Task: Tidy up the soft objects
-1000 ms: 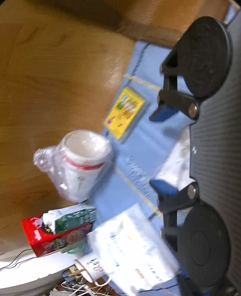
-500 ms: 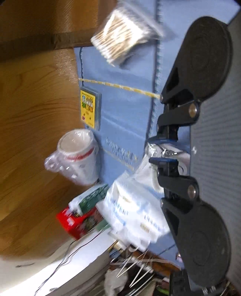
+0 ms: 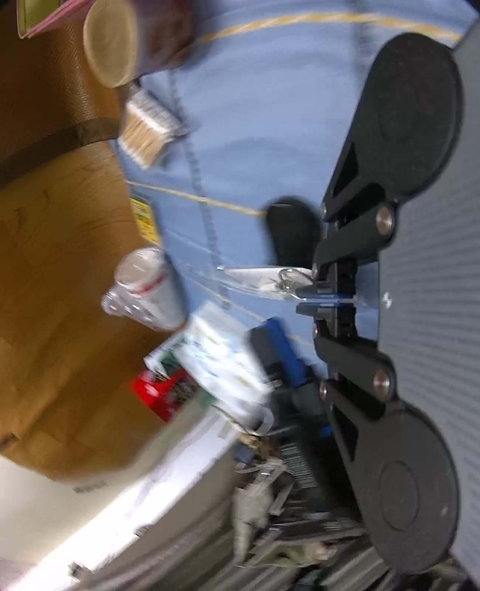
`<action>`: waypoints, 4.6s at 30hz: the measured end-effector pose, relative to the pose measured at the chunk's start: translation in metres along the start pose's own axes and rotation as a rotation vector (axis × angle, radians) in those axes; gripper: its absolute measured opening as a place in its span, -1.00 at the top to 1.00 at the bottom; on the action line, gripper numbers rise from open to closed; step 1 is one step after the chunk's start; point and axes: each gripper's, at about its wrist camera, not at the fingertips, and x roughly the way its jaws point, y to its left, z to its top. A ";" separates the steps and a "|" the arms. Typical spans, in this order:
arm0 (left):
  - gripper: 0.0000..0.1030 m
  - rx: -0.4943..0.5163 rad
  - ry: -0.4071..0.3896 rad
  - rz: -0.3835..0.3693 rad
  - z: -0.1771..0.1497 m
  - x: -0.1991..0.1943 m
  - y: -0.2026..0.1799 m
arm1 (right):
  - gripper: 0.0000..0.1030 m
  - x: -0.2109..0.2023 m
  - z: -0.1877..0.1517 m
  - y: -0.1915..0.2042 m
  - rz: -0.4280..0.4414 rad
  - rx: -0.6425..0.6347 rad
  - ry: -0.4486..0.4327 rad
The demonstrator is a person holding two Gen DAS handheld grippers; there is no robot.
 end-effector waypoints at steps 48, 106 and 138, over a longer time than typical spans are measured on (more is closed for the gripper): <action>-0.44 0.562 0.190 -0.096 -0.050 0.204 -0.260 | -0.48 -0.140 -0.011 -0.103 -0.801 -0.230 -0.735; -0.75 0.705 0.090 0.305 -0.087 0.093 -0.177 | -0.61 -0.127 -0.068 -0.034 -0.725 -0.058 -0.738; -0.80 0.613 0.063 0.301 -0.076 0.073 -0.133 | -0.61 -0.096 -0.067 -0.012 -0.734 -0.132 -0.687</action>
